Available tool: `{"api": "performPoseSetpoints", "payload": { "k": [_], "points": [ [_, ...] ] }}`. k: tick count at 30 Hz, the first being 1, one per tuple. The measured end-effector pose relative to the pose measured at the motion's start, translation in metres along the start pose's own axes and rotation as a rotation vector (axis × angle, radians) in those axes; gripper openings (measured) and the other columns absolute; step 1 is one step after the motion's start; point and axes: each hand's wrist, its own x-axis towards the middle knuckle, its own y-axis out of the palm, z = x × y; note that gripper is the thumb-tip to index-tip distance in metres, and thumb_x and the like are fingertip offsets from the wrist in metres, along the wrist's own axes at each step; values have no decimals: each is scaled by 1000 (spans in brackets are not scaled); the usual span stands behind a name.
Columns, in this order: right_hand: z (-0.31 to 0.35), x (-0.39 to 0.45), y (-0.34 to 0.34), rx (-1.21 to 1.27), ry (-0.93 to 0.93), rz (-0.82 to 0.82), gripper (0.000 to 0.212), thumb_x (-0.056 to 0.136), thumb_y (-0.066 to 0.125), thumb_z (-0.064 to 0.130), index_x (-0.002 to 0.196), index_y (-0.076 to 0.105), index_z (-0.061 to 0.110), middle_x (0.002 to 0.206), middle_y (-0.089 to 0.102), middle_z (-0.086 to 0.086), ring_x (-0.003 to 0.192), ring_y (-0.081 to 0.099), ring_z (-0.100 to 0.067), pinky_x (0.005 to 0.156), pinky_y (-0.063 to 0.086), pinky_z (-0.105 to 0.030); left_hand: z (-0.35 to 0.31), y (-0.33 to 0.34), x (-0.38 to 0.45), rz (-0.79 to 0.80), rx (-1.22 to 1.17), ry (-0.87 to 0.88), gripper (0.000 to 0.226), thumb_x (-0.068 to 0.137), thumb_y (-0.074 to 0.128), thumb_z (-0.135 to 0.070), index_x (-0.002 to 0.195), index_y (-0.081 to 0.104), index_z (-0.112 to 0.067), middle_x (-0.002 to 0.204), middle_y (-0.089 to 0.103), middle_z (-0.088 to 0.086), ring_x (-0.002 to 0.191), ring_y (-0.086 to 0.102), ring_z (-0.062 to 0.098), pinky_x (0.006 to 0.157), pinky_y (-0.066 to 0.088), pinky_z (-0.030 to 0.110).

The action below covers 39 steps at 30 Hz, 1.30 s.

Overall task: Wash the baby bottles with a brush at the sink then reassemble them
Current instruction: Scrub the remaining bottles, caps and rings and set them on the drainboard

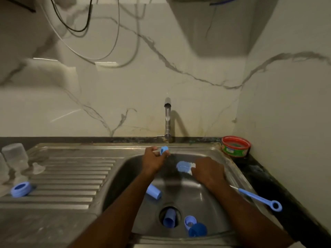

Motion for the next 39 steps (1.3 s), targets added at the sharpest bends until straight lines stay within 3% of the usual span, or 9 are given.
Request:
{"api": "performPoseSetpoints", "payload": {
  "k": [2,4,9,13,15,22,29,36,39],
  "points": [
    [6,1,1,-36,-18,-21,30,99,56,38,125,63,24,125,65,-1,113,64,-22,90,50,-34,-4,-2,-5,58,-113,-7,29,92,73,-23,116,56,-25,110,68,5,98,70,16,76,59,25],
    [11,3,4,-43,-12,-28,33,99,56,39,128,61,23,129,64,-2,116,63,-22,93,50,-35,5,1,-4,114,33,84,35,94,71,-24,126,57,-23,119,67,2,102,68,11,85,60,29],
    [11,14,17,-18,6,-35,34,99,57,39,128,59,22,127,64,-2,114,62,-20,94,49,-34,13,16,8,52,94,251,31,95,69,-29,123,58,-29,114,66,-9,98,64,-2,86,56,21],
    [12,20,28,-27,-12,-19,42,101,55,41,137,53,20,138,57,-5,125,56,-22,103,45,-36,17,24,13,53,94,296,37,96,67,-29,132,60,-21,121,65,-8,103,63,0,87,54,18],
    [14,22,30,-56,-34,-19,43,103,52,41,140,51,20,142,54,-5,128,53,-23,106,43,-37,17,26,15,61,89,280,39,98,65,-29,135,58,-18,124,63,-7,109,62,5,91,54,23],
    [12,21,24,-40,-73,-59,33,99,56,41,126,61,22,125,65,-3,111,62,-21,92,49,-34,16,19,15,122,-68,63,32,108,44,-25,138,53,-16,117,63,4,97,66,13,68,56,16],
    [17,18,23,-30,-73,-58,37,100,57,41,131,56,22,131,61,-3,118,59,-21,100,47,-36,13,20,10,133,74,232,29,104,50,-37,125,61,-20,107,70,5,89,69,10,73,58,24],
    [5,18,0,29,-49,-115,30,97,58,47,115,67,25,109,69,1,95,64,-16,78,48,-30,14,5,11,68,109,292,26,95,69,-25,119,60,-20,112,67,0,99,66,12,89,58,37],
    [1,13,-16,66,-52,-189,32,98,51,50,106,69,25,96,70,2,83,64,-15,71,50,-31,12,1,9,59,155,197,32,97,66,-20,127,57,-13,117,62,-2,102,60,9,92,52,28]
  ]
}}
